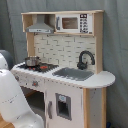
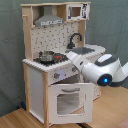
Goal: Play with the kitchen
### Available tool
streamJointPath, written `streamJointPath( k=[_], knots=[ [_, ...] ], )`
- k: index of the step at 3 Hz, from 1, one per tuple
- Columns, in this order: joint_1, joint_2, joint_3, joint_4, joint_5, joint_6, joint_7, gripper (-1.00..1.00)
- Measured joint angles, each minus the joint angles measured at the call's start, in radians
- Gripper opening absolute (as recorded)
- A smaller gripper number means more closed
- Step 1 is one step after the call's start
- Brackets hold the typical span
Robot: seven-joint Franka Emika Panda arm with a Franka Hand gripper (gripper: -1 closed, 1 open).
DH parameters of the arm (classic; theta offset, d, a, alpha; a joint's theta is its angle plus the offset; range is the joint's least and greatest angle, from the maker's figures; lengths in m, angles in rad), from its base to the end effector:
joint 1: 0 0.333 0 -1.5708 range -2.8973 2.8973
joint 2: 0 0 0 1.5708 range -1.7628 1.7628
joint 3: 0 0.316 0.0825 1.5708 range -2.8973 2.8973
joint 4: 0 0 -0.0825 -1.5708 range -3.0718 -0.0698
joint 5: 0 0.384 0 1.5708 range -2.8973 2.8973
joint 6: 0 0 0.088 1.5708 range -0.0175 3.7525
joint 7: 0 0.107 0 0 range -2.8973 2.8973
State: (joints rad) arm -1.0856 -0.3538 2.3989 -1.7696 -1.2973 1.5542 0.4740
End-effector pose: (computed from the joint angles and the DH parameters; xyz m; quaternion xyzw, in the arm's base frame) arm 0.2073 0.5750 0.4743 0.5871 0.3954 0.4082 0.5765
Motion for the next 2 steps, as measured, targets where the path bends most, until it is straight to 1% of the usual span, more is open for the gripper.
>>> streamJointPath(
  k=[1, 2],
  knots=[
    [0.000, 0.058, 0.004, 0.003, 0.003, -0.051, -0.079, 1.00],
    [0.000, 0.104, 0.005, 0.003, 0.027, -0.098, -0.152, 1.00]
  ],
)
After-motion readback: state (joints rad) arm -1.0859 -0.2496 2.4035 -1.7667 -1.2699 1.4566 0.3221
